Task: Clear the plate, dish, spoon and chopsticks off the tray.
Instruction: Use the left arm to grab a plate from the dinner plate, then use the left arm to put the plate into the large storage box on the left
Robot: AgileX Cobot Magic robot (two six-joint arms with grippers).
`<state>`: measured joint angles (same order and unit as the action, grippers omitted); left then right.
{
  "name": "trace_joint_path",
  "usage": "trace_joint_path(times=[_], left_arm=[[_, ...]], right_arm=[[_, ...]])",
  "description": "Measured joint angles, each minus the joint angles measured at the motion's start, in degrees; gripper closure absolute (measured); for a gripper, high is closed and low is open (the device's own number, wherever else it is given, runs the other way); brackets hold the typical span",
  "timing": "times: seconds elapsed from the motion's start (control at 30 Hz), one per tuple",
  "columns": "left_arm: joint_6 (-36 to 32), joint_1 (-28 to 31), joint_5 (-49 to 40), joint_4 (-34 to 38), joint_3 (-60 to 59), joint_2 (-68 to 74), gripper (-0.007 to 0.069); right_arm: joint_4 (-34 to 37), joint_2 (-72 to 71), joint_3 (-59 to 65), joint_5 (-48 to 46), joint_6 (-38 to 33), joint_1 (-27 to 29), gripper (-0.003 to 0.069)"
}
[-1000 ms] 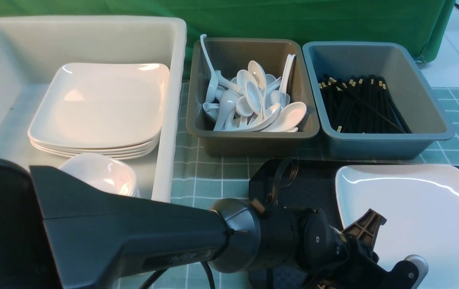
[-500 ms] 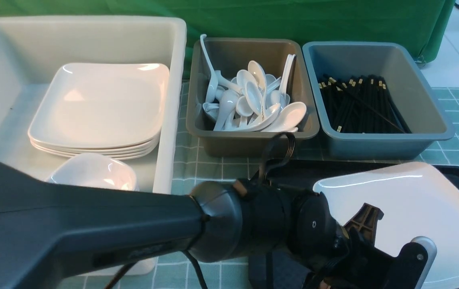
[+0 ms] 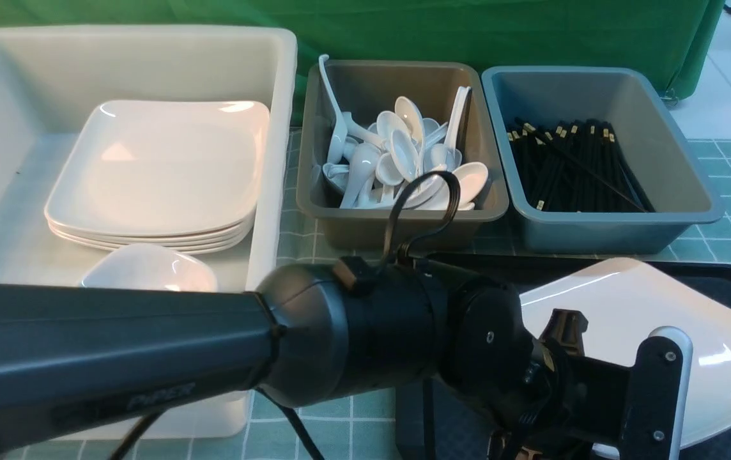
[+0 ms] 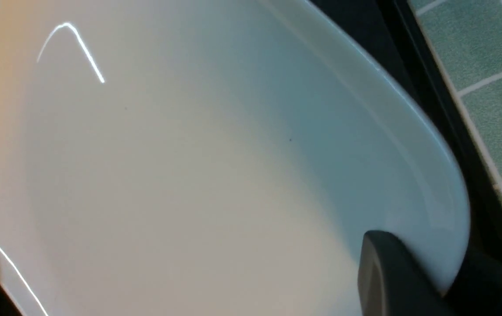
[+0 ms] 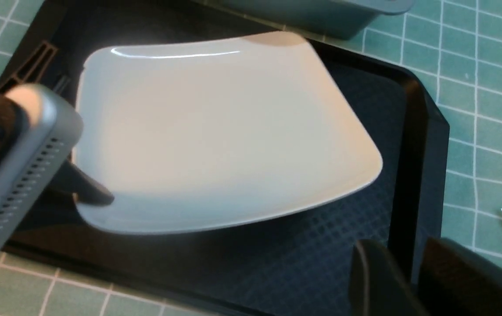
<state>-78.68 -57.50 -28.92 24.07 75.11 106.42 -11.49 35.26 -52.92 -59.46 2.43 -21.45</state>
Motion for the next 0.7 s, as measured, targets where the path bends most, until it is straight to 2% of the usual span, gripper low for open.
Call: trace_joint_path(times=[0.3,0.7], left_arm=[[5.8,0.0,-3.7,0.0,-0.1,-9.1,0.0602],[10.6,0.0,-5.7,-0.5,-0.2,-17.3,0.0598]], right_arm=[[0.0,0.0,0.0,4.6,0.1,0.0,0.0463],[0.0,0.0,0.0,6.9,0.2,0.0,0.0463]])
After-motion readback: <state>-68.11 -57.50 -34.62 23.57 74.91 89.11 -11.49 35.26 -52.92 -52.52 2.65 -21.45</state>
